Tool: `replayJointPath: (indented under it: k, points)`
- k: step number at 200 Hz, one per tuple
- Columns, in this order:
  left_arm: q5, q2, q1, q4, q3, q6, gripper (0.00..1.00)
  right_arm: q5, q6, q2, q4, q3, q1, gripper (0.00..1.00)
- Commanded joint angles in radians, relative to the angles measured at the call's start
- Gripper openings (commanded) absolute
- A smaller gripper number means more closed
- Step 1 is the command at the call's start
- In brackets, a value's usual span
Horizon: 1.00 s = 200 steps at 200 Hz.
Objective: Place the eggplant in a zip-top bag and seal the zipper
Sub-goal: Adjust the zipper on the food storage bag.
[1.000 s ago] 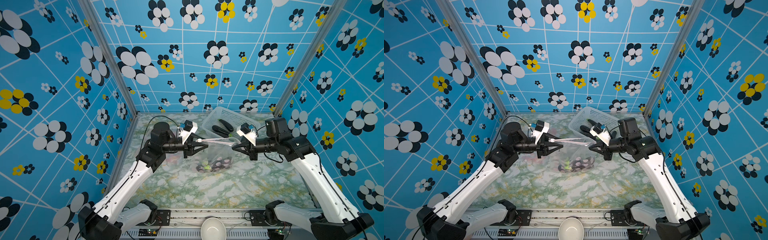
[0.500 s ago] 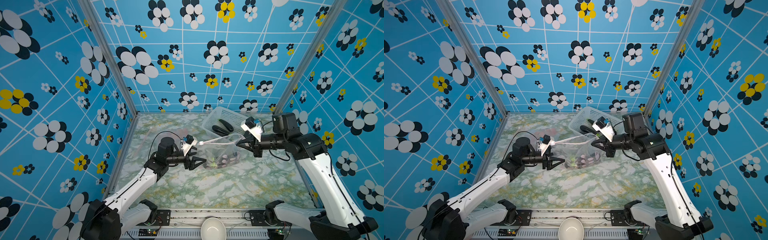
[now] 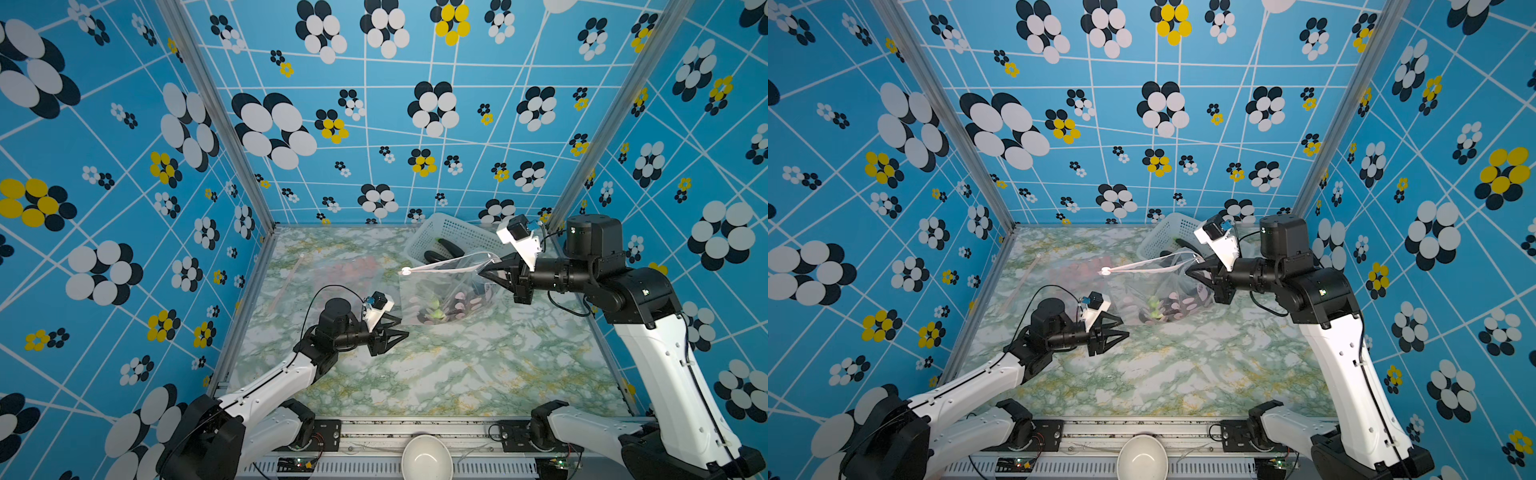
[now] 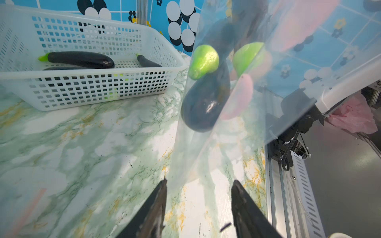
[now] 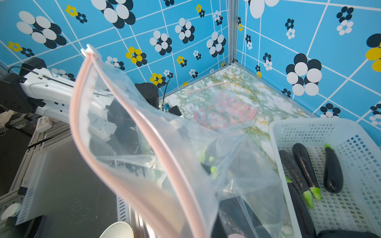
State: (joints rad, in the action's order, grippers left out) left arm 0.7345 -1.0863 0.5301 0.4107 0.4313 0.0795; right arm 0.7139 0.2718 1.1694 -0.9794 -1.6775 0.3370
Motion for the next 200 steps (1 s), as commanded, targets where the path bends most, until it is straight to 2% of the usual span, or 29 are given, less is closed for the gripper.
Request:
replayJointPath:
  k: [1, 33, 66, 85, 98, 145, 164, 200]
  points:
    - [-0.034, -0.032, 0.011, 0.09, 0.006, -0.028, 0.48, 0.03, -0.025, -0.006, 0.017, -0.028, -0.006, 0.0]
    - [-0.022, -0.09, 0.016, 0.148, 0.044, -0.023, 0.55, 0.035, -0.028, -0.011, 0.009, -0.038, -0.006, 0.0]
    - [-0.022, -0.091, 0.016, 0.175, 0.055, -0.014, 0.44, 0.036, -0.037, -0.013, 0.016, -0.029, -0.006, 0.0]
    - [-0.038, -0.057, 0.015, 0.13, 0.062, -0.039, 0.13, 0.008, -0.03, -0.012, -0.006, -0.027, -0.006, 0.0]
    - [-0.085, -0.016, 0.011, 0.035, 0.072, -0.085, 0.0, -0.038, -0.007, -0.014, -0.042, -0.028, -0.006, 0.0]
    - [-0.253, 0.06, -0.082, -0.557, 0.232, -0.327, 0.0, -0.23, 0.082, -0.063, -0.193, 0.014, -0.007, 0.0]
    - [-0.327, 0.053, -0.123, -0.686, 0.297, -0.356, 0.0, -0.307, 0.104, -0.082, -0.255, 0.032, -0.006, 0.0]
    - [-0.328, 0.001, -0.176, -0.845, 0.379, -0.411, 0.0, -0.392, 0.142, -0.11, -0.34, 0.048, -0.007, 0.0]
